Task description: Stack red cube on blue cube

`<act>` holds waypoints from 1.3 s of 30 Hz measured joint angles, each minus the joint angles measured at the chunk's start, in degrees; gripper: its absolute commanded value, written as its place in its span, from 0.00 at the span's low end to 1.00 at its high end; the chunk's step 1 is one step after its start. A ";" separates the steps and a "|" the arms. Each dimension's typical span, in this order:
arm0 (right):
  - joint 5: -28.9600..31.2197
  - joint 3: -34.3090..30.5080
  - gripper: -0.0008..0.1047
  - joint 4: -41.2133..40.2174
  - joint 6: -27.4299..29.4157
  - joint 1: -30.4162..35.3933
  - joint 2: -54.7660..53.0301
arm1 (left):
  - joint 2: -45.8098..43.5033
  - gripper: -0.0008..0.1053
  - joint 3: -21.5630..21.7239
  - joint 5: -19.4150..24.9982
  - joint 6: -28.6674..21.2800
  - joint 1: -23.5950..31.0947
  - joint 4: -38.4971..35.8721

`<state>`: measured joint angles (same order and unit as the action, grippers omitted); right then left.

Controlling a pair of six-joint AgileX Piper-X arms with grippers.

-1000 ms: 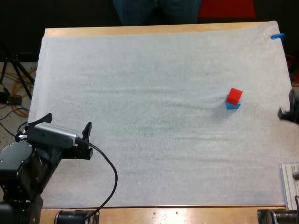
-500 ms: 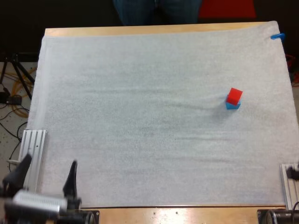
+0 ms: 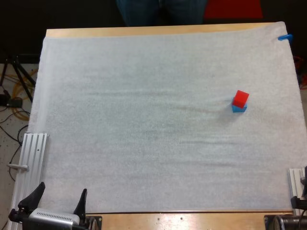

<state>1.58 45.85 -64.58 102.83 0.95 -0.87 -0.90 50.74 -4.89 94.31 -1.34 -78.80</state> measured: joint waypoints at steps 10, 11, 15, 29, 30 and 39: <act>-0.12 -8.25 0.56 9.70 1.63 0.00 0.11 | 0.00 0.83 -8.77 2.05 0.00 0.00 14.42; -0.12 -9.40 0.56 10.15 1.63 0.00 0.11 | 0.10 0.83 -10.73 2.03 0.23 0.00 16.51; -0.12 -12.60 0.56 10.41 1.63 0.00 0.11 | 0.11 0.83 -15.62 2.03 1.89 0.00 19.73; -0.12 -16.46 0.56 6.58 1.63 0.00 0.11 | 0.19 0.83 -20.77 2.03 2.73 0.00 18.91; -0.12 -16.42 0.56 6.58 1.63 0.00 0.11 | 0.19 0.83 -20.77 2.03 2.73 0.00 18.91; -0.12 -16.42 0.56 6.58 1.63 0.00 0.11 | 0.19 0.83 -20.77 2.03 2.73 0.00 18.91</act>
<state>1.46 29.43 -58.00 104.46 0.95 -0.76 -0.71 29.97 -2.86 97.04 -1.34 -59.88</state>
